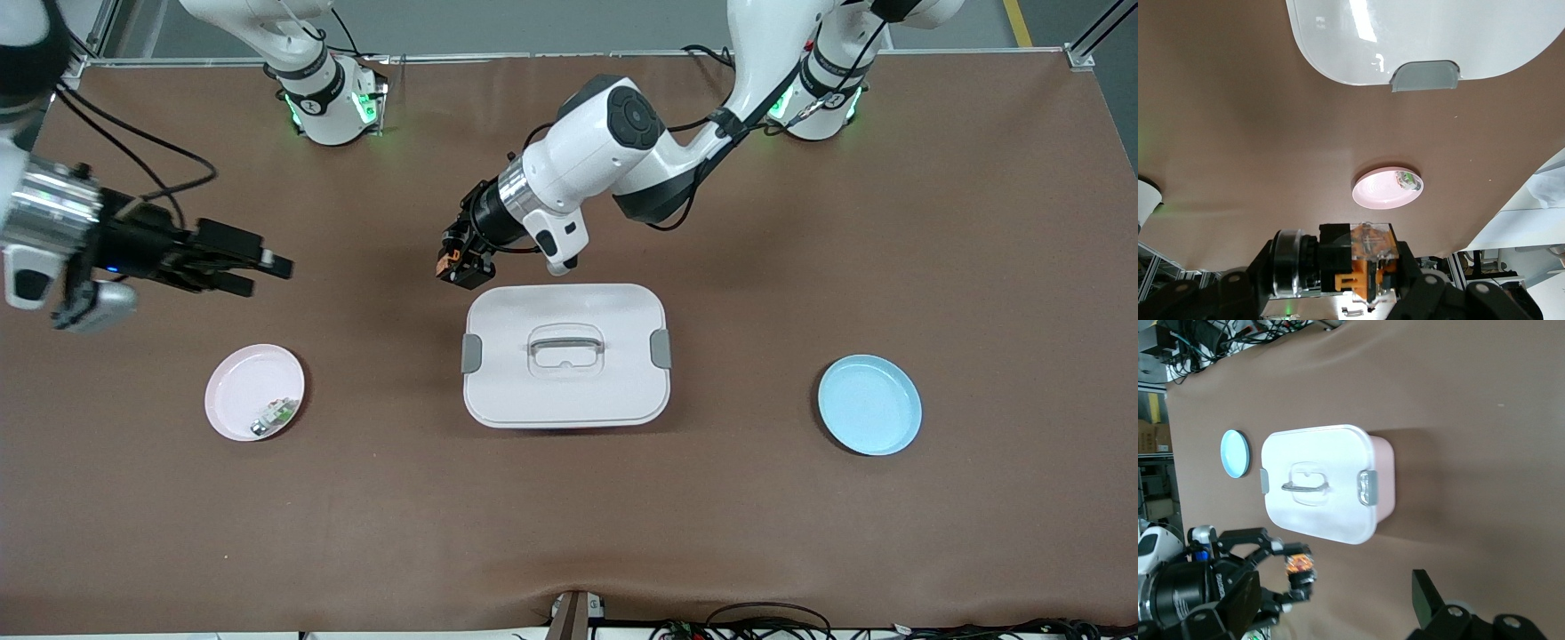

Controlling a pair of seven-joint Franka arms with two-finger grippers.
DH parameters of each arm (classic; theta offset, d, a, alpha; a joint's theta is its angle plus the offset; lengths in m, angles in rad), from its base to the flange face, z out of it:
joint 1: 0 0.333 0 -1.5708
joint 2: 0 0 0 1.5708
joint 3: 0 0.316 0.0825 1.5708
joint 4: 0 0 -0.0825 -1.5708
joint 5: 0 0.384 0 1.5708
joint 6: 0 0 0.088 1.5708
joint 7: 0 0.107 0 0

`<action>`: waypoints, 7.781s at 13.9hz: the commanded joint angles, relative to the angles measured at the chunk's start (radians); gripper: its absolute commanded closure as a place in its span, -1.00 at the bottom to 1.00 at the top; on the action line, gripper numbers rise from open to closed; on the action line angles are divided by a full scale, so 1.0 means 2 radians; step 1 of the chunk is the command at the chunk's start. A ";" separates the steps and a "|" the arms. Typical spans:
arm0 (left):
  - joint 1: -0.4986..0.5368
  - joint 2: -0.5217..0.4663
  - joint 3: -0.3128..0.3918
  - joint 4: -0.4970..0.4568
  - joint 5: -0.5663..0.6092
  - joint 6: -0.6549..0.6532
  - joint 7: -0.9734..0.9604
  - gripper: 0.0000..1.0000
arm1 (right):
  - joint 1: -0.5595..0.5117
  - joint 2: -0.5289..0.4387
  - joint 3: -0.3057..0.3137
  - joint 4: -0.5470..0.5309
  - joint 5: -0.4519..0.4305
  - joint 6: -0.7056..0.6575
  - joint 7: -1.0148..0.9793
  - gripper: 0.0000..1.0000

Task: Transfer orange switch to right arm and place

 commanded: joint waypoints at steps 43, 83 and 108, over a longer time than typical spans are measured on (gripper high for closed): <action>-0.002 -0.006 0.008 0.012 0.008 0.008 -0.013 0.37 | 0.167 -0.068 -0.006 -0.248 0.156 0.262 -0.070 -1.00; 0.114 -0.082 0.010 0.008 0.033 -0.191 0.219 -1.00 | 0.011 -0.010 -0.010 -0.163 -0.230 0.107 -0.471 1.00; 0.439 -0.206 0.015 0.008 0.226 -0.528 0.977 -1.00 | -0.098 0.148 -0.011 -0.261 -0.330 0.489 -0.782 1.00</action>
